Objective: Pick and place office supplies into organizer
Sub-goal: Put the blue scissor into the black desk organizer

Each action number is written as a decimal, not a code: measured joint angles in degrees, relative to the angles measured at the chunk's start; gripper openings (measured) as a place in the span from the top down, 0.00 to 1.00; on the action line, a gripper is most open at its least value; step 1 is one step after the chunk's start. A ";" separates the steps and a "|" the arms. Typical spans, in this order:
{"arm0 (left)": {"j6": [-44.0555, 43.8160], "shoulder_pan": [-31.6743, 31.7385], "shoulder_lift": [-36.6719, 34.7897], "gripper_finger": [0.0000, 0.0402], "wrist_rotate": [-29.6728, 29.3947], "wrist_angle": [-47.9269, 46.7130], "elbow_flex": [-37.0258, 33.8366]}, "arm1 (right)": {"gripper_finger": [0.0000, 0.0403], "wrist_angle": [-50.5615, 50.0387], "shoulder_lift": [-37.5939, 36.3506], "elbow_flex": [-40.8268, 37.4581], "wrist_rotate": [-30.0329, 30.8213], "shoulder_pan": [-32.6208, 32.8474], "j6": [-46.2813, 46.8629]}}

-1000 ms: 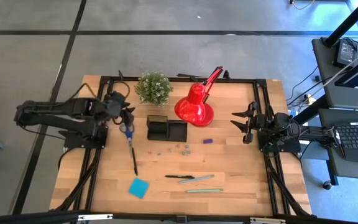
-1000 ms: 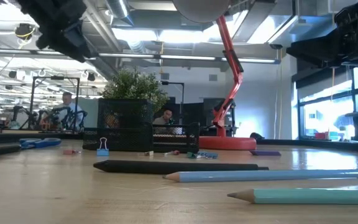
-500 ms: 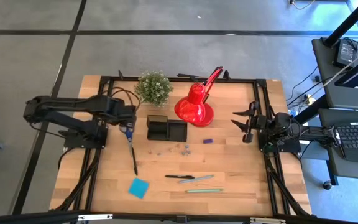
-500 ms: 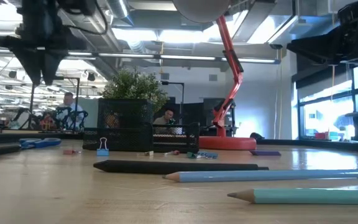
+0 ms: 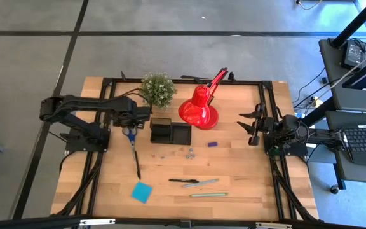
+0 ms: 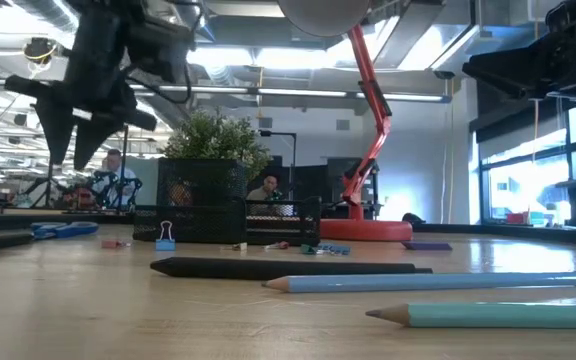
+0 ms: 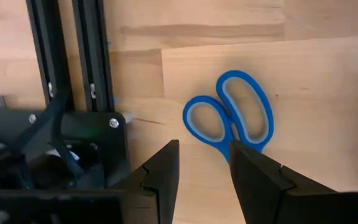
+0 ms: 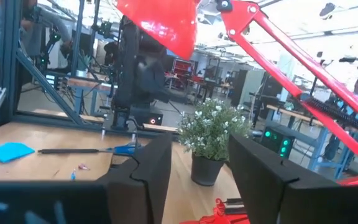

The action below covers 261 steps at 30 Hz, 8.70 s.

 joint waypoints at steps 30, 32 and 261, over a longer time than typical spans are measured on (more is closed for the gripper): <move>2.20 3.87 9.39 0.68 5.93 0.05 -1.50 | 0.60 -2.76 0.01 0.00 -0.02 0.00 0.61; 2.12 5.14 8.26 0.68 5.49 -2.18 -3.28 | 0.60 -2.76 0.00 0.00 -0.03 0.02 0.61; 59.79 -4.46 -24.57 0.78 4.62 72.12 -17.70 | 0.60 -4.09 0.00 0.00 0.01 0.00 0.31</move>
